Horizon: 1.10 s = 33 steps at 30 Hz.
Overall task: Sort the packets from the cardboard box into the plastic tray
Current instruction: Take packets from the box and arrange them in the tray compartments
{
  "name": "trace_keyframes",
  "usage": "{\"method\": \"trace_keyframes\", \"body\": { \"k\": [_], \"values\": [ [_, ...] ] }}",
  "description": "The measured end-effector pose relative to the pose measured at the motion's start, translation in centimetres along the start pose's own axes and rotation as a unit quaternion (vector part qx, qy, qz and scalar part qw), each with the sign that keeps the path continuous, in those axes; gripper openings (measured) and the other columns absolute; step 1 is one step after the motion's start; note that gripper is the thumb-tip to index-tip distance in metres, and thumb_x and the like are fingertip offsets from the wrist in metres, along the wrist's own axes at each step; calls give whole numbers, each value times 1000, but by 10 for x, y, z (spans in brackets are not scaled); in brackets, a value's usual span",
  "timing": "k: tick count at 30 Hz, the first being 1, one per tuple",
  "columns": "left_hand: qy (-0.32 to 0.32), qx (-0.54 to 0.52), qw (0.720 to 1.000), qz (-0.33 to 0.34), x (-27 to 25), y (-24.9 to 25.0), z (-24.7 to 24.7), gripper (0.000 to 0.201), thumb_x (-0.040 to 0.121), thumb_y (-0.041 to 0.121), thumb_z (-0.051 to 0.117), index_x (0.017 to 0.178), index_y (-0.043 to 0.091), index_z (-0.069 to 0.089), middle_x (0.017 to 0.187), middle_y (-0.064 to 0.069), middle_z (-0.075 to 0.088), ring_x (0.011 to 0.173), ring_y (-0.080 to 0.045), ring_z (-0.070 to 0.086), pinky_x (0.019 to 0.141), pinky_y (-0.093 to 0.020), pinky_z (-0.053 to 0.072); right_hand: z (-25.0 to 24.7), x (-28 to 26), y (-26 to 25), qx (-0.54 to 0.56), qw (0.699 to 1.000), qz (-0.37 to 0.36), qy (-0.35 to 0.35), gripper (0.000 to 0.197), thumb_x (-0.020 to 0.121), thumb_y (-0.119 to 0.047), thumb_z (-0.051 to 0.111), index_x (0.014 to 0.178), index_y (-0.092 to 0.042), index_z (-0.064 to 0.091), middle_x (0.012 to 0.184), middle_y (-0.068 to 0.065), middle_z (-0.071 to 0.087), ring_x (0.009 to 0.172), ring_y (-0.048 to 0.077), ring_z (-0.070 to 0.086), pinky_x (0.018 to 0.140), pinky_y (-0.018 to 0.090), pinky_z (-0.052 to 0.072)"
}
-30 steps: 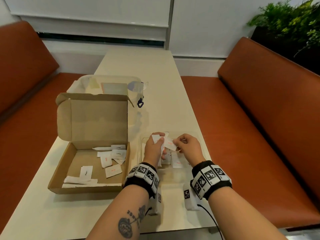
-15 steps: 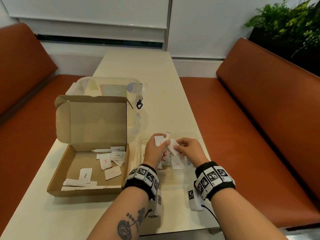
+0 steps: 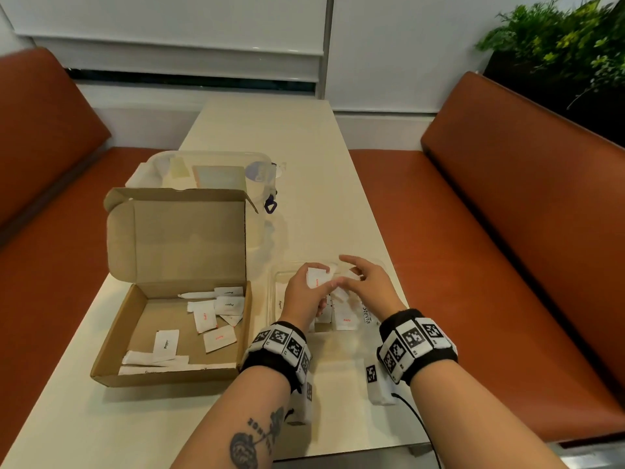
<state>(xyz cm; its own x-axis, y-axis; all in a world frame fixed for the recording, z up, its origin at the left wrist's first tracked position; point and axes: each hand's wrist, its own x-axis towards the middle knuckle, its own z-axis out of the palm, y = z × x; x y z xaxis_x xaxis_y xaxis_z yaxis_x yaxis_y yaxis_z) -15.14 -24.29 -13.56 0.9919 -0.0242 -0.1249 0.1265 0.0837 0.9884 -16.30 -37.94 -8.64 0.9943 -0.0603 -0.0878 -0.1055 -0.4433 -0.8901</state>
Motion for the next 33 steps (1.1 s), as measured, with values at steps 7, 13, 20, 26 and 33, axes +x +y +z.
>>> {"method": "trace_keyframes", "body": {
  "k": [7,13,20,26,33],
  "values": [
    [67,-39,997,-4,4,1,-4,24,80,8,71,96,19,57,62,-3,55,39,-10,45,35,-20,35,-15,-3,6,-98,993,12,-66,23,71,-3,77,67,-16,59,67,-1,59,58,8,52,50,7,41],
    [61,-36,997,-6,4,1,-2,23,81,6,71,95,17,57,62,-3,54,39,-11,44,35,-20,34,-9,-11,16,-198,979,-3,-54,32,67,-7,79,60,-22,52,72,-2,60,65,11,52,62,25,44],
    [62,-28,998,-13,2,0,-2,21,81,7,70,94,18,57,63,-4,55,38,-10,44,35,-20,34,3,-16,28,-250,964,-28,-81,33,72,-5,73,63,-21,46,63,-9,54,60,6,48,60,23,39],
    [60,-39,997,-22,0,4,-1,19,82,7,67,92,19,57,69,-6,61,39,-10,44,35,-19,34,-4,-8,21,-331,931,-51,-144,37,70,-4,74,62,-21,43,68,-6,50,62,12,46,58,22,38],
    [38,-73,995,-52,-1,6,0,5,95,14,52,94,15,57,82,-9,69,39,-12,41,37,-19,33,1,-8,21,-378,911,-57,-153,40,71,-9,75,60,-20,38,66,-5,44,65,16,46,53,22,34]
  ]
}}
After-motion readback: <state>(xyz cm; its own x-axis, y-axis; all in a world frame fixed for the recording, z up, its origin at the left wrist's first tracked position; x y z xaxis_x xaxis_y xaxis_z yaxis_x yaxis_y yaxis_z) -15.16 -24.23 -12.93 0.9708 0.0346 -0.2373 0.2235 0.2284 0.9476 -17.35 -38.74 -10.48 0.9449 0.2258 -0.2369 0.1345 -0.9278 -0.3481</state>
